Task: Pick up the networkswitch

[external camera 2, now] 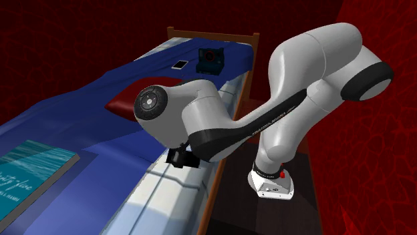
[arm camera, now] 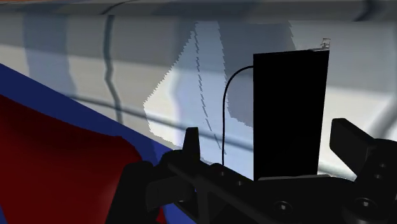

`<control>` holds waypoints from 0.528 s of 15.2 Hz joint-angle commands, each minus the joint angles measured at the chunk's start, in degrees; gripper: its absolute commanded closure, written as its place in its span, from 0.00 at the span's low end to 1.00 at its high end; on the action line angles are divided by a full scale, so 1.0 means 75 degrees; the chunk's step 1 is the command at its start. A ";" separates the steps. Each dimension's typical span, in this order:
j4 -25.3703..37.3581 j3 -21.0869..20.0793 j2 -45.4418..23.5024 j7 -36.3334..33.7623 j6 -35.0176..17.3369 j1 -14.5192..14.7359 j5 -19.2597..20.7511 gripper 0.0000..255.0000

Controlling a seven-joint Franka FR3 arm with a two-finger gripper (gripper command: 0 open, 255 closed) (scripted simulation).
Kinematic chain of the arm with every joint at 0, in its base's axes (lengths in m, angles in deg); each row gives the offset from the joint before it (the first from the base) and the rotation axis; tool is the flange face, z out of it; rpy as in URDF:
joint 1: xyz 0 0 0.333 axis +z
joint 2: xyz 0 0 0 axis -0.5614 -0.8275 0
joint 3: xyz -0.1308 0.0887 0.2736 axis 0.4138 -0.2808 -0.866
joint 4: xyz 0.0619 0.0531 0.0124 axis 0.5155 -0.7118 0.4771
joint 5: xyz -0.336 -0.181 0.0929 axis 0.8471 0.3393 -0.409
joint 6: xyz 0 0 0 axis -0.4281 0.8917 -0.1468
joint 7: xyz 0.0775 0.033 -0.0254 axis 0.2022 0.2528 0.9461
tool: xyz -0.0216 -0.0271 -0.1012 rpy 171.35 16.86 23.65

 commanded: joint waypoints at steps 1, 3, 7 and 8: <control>-0.0056 -0.0161 -0.0163 -0.0163 -0.0088 -0.0005 0.0053 0.00; -0.0219 -0.0200 -0.0211 -0.0245 -0.0279 -0.0003 0.0055 0.00; -0.0572 -0.0299 -0.0352 -0.0445 -0.0721 -0.0012 0.0074 0.00; -0.0572 -0.0299 -0.0352 -0.0445 -0.0721 -0.0012 0.0075 0.00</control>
